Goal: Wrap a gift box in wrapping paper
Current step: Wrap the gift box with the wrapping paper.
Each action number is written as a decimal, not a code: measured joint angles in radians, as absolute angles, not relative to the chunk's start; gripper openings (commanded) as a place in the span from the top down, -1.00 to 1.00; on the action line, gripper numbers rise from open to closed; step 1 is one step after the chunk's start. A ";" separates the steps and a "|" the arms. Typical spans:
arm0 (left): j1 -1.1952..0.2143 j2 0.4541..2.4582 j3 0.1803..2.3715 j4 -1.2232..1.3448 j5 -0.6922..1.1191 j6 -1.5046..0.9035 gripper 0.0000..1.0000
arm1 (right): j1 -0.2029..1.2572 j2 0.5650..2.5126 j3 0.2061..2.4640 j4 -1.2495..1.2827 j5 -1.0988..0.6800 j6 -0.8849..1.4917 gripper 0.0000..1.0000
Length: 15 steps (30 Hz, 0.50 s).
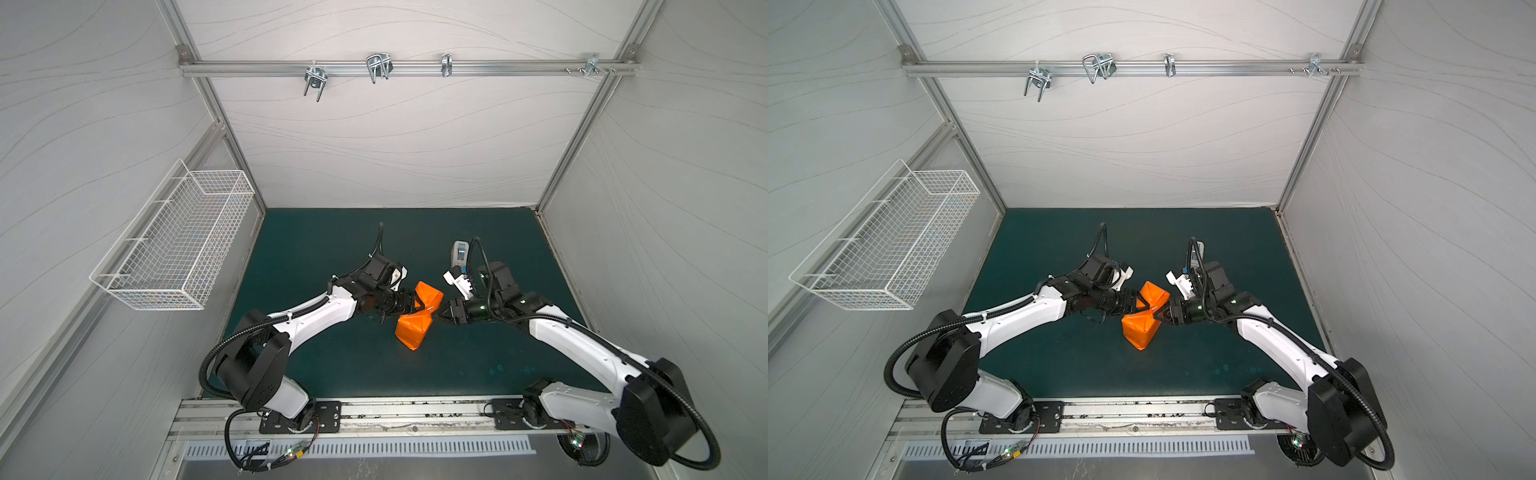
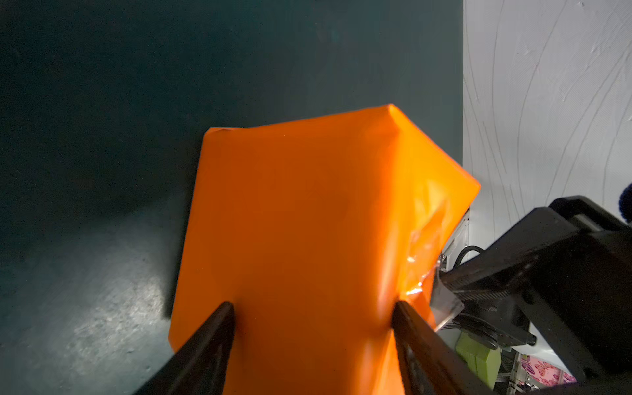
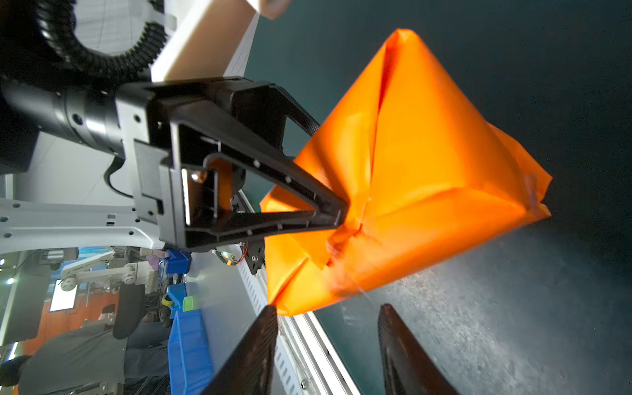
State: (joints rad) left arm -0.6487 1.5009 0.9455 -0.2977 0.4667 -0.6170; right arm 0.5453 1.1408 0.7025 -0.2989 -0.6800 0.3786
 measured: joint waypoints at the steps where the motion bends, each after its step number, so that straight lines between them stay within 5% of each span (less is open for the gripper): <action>1: -0.649 1.501 0.945 -0.298 0.467 -0.617 -0.47 | 0.542 1.129 0.693 -0.290 -0.687 0.383 0.29; 4: -0.649 1.501 0.945 -0.298 0.466 -0.617 -0.47 | 0.536 1.125 0.682 -0.255 -0.710 0.403 0.48; 15: -0.649 1.502 0.946 -0.298 0.467 -0.617 -0.47 | 0.532 1.180 0.706 -0.150 -0.760 0.498 0.66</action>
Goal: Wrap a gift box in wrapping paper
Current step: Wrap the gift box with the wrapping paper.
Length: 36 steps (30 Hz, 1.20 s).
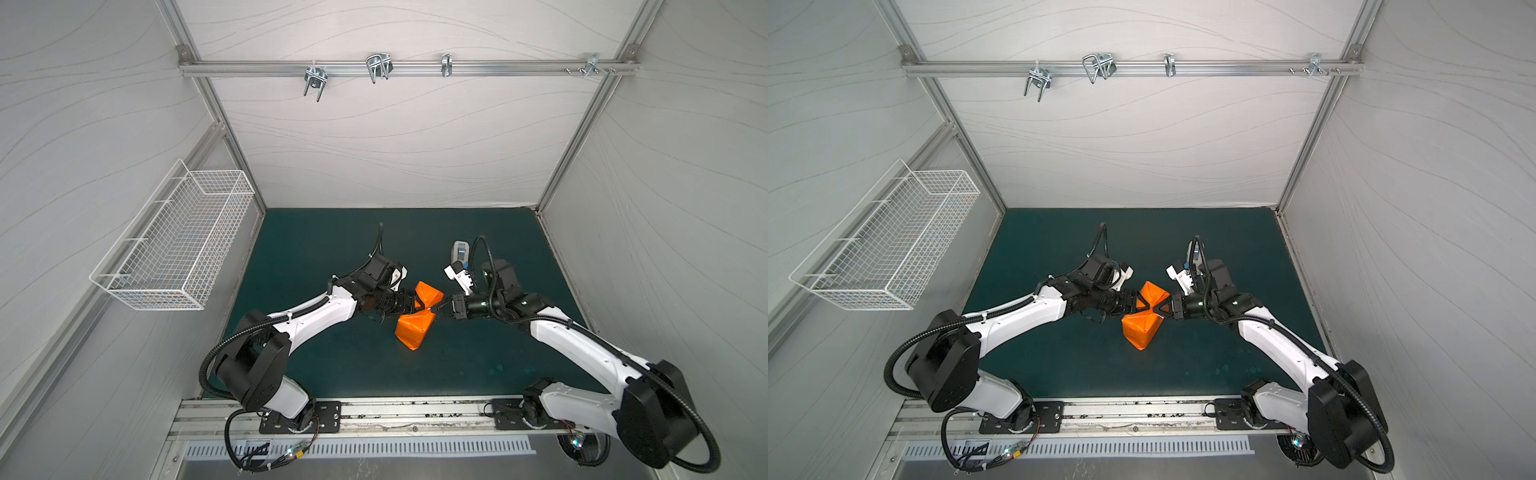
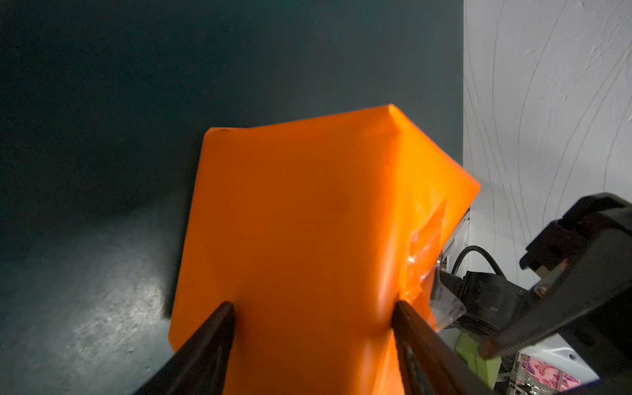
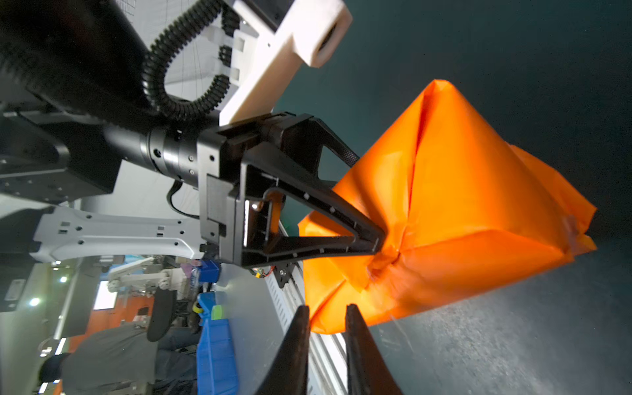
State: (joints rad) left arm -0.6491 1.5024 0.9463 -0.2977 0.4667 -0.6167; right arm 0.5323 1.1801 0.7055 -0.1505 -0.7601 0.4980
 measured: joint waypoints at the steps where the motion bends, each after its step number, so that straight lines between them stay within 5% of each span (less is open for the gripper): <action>1: -0.649 1.503 0.946 -0.298 0.467 -0.617 -0.47 | 0.532 1.197 0.702 -0.135 -0.761 0.506 0.68; 6: -0.649 1.505 0.948 -0.300 0.468 -0.615 -0.47 | 0.532 1.258 0.658 -0.064 -0.766 0.542 0.85; 18: -0.650 1.505 0.948 -0.300 0.467 -0.614 -0.47 | 0.531 1.148 0.606 -0.028 -0.735 0.576 0.76; 36: -0.650 1.505 0.949 -0.300 0.467 -0.614 -0.47 | 0.535 1.147 0.535 -0.030 -0.723 0.573 0.96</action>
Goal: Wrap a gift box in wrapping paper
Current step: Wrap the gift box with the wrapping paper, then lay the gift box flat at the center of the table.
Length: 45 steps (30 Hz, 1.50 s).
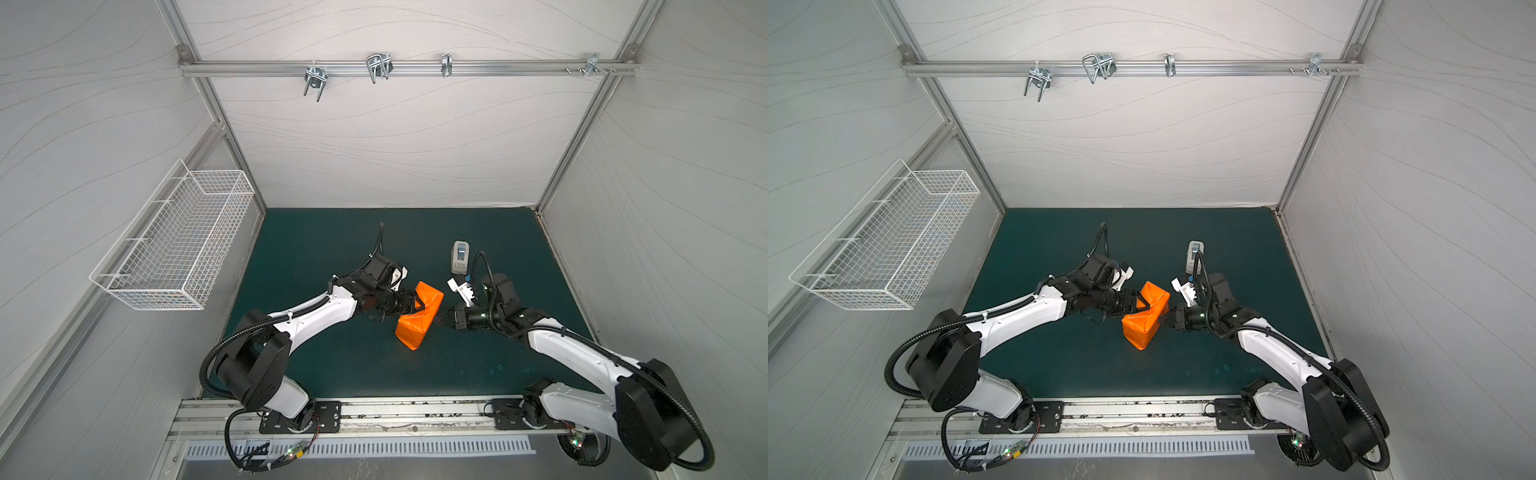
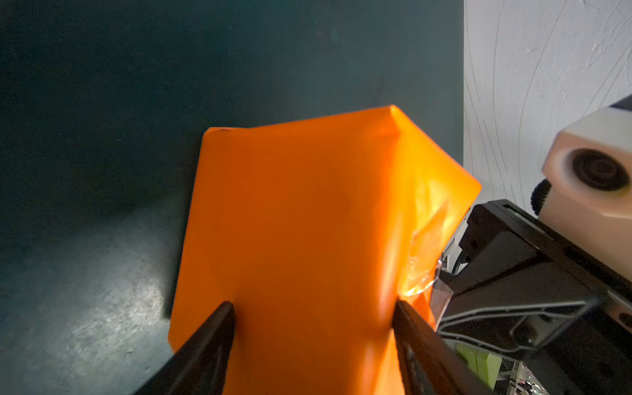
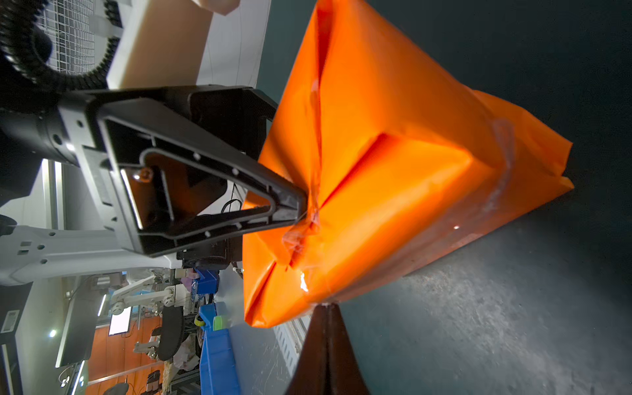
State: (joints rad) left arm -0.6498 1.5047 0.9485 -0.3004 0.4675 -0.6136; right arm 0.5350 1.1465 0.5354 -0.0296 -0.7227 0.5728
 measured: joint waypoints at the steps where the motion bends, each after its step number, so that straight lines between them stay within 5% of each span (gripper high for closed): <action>1: -0.650 1.505 0.949 -0.300 0.467 -0.614 -0.47 | 0.537 1.151 0.535 -0.025 -0.723 0.575 0.96; 10: -0.640 1.504 0.956 -0.308 0.446 -0.614 -0.48 | 0.565 1.236 0.599 -0.032 -0.717 0.576 0.98; 16: -0.626 1.479 1.042 -0.480 0.335 -0.577 -0.67 | 0.587 1.269 0.670 -0.054 -0.704 0.574 0.94; 28: -0.413 0.995 1.148 -0.760 0.060 -0.501 -0.72 | 0.686 1.674 1.100 -0.037 -0.660 0.571 0.96; 36: -0.338 0.999 1.103 -0.788 0.022 -0.460 -0.67 | 0.624 1.579 1.130 -0.105 -0.609 0.544 0.08; 38: -0.329 1.026 1.103 -0.785 0.018 -0.445 -0.52 | 0.550 1.502 1.100 -0.133 -0.571 0.525 -0.09; 42: -0.325 1.097 1.117 -0.755 0.006 -0.385 -0.50 | 0.382 1.318 1.049 -0.208 -0.401 0.474 -0.55; 44: -0.324 1.141 1.140 -0.724 -0.012 -0.352 -0.56 | 0.323 1.230 1.029 -0.213 -0.284 0.439 -0.97; 45: -0.324 1.164 1.154 -0.701 -0.026 -0.337 -0.51 | 0.305 1.184 1.008 -0.199 -0.215 0.418 -0.98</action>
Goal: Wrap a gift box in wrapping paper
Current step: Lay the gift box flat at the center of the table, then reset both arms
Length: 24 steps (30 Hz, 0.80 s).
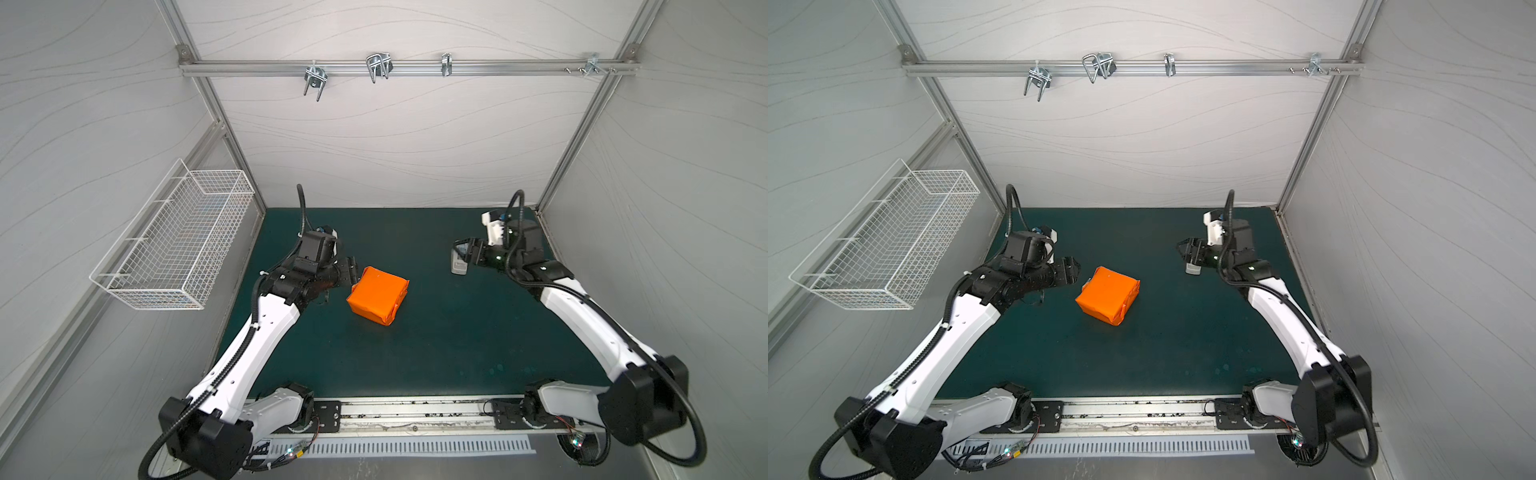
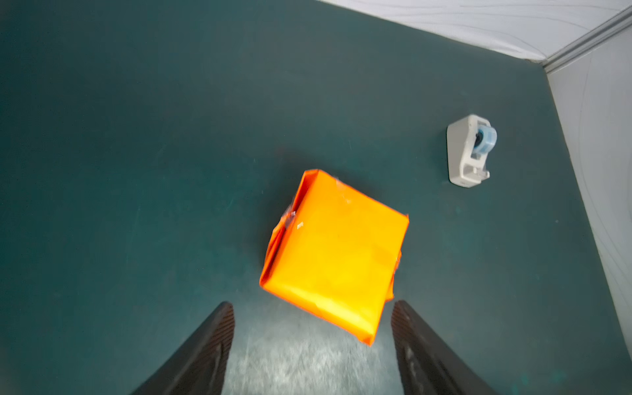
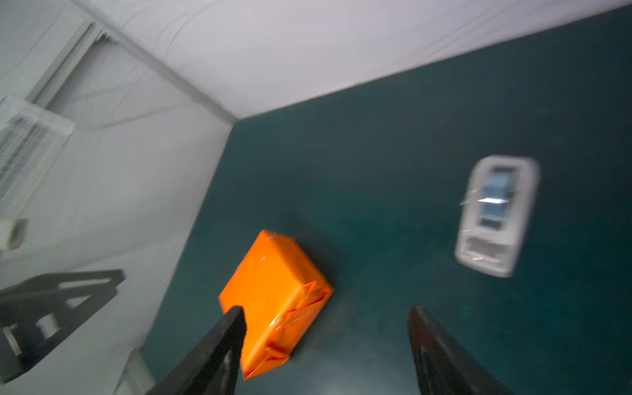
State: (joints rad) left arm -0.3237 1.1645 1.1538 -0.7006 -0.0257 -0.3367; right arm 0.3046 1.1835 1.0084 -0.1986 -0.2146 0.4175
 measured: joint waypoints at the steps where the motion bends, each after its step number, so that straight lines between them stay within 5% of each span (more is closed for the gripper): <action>1: -0.324 1.185 1.164 -0.672 -0.045 -0.325 -0.46 | 0.293 1.145 0.989 -0.186 -0.152 0.393 -0.98; 7: -0.294 1.285 1.134 -0.384 -0.183 -0.231 -0.62 | 0.245 1.076 0.837 -0.001 0.214 0.229 -0.98; 12: -0.114 1.240 0.824 -0.073 -0.228 -0.253 -0.64 | 0.200 1.167 0.658 0.137 0.371 0.117 -0.98; 24: -0.004 1.369 0.423 0.392 -0.269 -0.129 -0.64 | 0.154 1.452 0.376 0.645 0.344 0.048 -0.98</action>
State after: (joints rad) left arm -0.0044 1.3689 0.4232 0.3923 -0.2687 -0.1287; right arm 0.1539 1.4521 0.3763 0.6445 0.3443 0.0479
